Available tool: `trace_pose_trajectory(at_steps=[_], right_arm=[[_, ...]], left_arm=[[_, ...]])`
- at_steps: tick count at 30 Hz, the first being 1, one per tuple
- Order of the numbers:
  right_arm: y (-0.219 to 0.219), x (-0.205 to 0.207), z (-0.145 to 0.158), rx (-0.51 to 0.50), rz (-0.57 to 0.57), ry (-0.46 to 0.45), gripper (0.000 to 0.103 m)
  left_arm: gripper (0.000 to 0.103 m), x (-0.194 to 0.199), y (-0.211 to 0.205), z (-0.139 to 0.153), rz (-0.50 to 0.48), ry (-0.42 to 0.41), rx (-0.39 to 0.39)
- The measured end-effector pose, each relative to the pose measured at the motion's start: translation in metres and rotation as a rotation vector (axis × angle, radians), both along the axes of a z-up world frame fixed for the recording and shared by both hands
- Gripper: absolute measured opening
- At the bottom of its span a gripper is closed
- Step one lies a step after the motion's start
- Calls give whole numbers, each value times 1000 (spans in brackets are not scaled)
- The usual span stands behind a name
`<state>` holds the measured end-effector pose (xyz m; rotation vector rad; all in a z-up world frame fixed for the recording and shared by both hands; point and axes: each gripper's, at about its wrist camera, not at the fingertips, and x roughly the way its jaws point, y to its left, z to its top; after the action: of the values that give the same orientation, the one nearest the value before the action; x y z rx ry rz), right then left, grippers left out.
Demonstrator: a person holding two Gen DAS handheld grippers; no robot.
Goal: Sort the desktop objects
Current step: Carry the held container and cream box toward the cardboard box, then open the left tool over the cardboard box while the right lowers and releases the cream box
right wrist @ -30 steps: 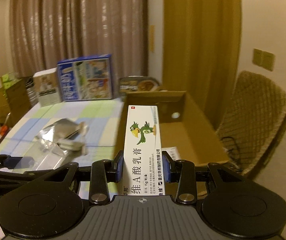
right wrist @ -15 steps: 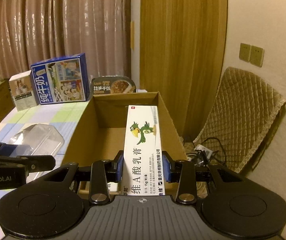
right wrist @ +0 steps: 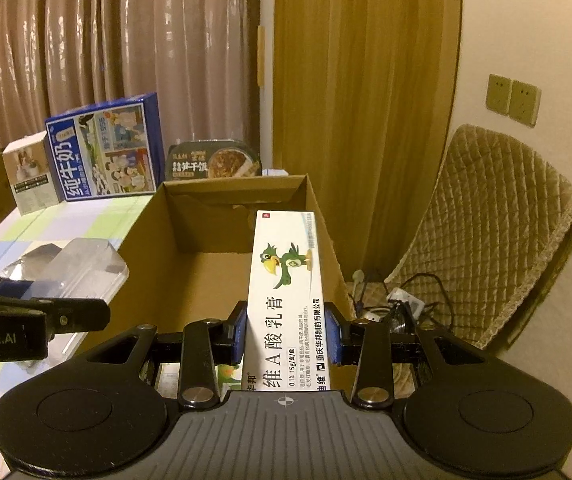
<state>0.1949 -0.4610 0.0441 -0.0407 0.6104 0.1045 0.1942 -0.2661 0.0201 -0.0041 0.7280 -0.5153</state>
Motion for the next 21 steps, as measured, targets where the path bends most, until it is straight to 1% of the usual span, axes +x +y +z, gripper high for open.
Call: trace_pose_trajectory(at_steps=[10,17,21], right_arm=[[-2,12,-6,0,8,14,35],[-2,15,-8,-6,9,23,35],[-3,15,-9,-11,8,26,35]], left_arm=[[51,13,-14,-9,-2,17,2],[51,19,-21,-12,17,24,0],[53,19,-18,-13,17,26,1]])
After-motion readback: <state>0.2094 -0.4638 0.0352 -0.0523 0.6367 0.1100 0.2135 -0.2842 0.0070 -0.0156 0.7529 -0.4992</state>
